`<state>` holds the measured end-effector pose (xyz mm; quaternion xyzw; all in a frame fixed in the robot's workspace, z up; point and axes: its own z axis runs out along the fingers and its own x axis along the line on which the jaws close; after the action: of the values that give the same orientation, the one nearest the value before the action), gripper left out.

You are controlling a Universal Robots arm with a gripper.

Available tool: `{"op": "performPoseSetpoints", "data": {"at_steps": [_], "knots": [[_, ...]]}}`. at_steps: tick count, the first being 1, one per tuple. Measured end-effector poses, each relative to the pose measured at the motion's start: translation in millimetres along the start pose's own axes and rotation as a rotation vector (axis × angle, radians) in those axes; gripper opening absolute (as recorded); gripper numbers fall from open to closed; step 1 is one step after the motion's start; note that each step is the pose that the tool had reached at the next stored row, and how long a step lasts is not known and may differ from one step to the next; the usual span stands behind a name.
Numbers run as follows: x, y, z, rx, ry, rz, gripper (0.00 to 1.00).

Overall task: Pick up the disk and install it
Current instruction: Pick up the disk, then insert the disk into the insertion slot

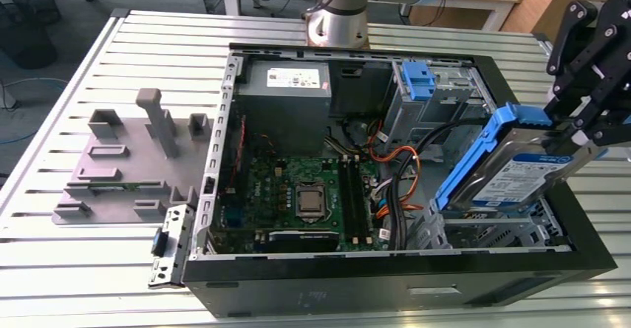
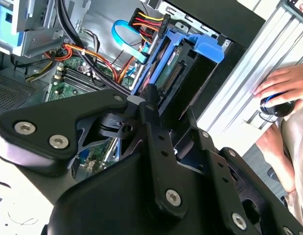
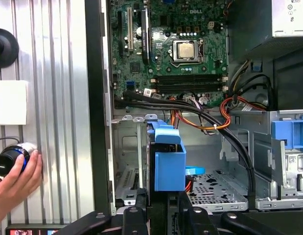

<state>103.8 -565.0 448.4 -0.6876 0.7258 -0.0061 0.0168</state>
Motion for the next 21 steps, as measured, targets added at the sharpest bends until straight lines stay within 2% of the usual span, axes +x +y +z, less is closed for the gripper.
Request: {"op": "performPoseSetpoints", "data": {"at_steps": [10, 18, 21], "knots": [[-0.1, 0.8, -2.9, 0.0026, 0.0001, 0.000, 0.35], [0.7, 4.5, -3.1, 0.0163, -0.0019, -0.002, 0.35], [1.7, 4.5, -3.1, 0.0179, -0.0022, -0.005, 0.35]]}}
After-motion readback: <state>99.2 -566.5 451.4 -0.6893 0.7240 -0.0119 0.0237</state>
